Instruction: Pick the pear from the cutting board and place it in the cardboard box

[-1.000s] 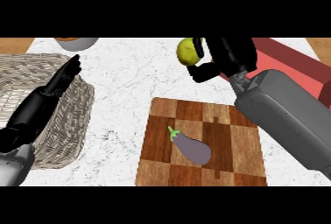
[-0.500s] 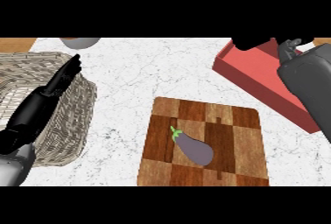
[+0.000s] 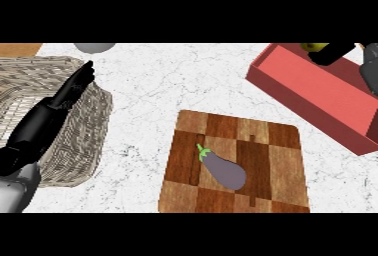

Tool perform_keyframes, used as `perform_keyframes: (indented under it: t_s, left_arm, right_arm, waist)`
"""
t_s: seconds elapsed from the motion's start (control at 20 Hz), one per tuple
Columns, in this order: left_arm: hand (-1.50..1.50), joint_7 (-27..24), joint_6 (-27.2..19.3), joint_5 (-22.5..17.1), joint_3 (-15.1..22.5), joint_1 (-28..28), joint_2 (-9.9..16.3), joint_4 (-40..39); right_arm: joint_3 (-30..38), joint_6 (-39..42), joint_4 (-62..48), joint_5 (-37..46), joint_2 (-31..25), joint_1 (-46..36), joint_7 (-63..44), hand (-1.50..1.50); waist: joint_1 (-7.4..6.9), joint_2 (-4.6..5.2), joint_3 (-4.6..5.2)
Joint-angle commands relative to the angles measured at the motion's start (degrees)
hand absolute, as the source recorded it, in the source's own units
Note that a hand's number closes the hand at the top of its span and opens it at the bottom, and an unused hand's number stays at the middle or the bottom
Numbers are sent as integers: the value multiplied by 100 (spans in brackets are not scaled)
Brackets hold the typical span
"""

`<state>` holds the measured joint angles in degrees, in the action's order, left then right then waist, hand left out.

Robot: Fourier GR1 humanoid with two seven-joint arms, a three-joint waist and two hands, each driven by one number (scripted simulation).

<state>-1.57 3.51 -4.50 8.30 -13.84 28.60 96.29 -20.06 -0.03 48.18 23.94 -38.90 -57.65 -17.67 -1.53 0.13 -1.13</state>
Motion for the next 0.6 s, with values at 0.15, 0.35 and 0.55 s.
perform_keyframes:
  t_s: [0.15,0.35,0.55]
  left_arm:
    - [0,-63,-57,82,128,-34,-373,-560]
    - [0,-81,-8,125,212,-34,-459,-636]
    - [0,20,38,59,62,93,-366,-402]
  right_arm:
    - [21,1136,-1149,-80,-356,24,1109,150]
    - [-76,1712,-1777,62,-362,-179,1176,150]
    - [-64,2084,-2083,34,-339,-99,2280,-150]
  waist:
    - [33,89,112]
    - [-7,107,114]
    - [-63,89,107]
